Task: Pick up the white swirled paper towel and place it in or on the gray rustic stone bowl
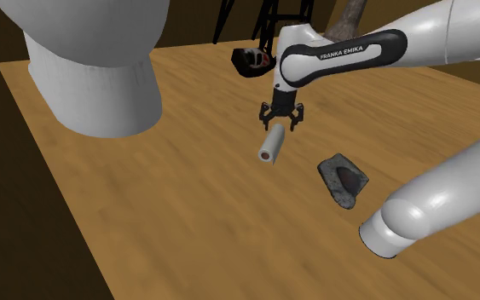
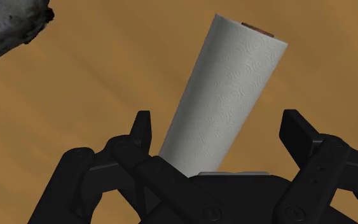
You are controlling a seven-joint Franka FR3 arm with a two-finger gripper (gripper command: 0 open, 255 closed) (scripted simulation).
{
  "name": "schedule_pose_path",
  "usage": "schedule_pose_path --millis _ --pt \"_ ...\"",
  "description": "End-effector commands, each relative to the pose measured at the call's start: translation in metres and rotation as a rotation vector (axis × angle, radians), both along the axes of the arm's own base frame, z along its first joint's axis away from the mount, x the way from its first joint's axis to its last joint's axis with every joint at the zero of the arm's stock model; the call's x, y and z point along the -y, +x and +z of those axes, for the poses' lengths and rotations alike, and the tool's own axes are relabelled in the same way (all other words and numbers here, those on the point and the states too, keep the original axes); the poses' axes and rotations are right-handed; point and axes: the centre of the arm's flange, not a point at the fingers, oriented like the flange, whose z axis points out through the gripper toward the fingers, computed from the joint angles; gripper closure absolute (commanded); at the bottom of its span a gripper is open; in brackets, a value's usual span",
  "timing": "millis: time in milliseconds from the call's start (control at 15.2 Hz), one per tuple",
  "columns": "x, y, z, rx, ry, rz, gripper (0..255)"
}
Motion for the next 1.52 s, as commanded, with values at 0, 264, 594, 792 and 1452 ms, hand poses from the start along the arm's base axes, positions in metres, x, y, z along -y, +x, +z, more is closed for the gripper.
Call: schedule_pose_path --millis 0,264,594,792,1452 --pt "0.006 0.018 -0.019 -0.016 -0.030 -0.067 0" --pt "0.018 0.048 -0.057 -0.045 -0.082 -0.176 0" --pt "0.021 0.043 -0.082 -0.045 -0.082 -0.176 0" --pt "0.023 0.040 -0.096 -0.045 -0.082 -0.176 0" --pt "0.023 0.040 -0.096 -0.045 -0.082 -0.176 255"
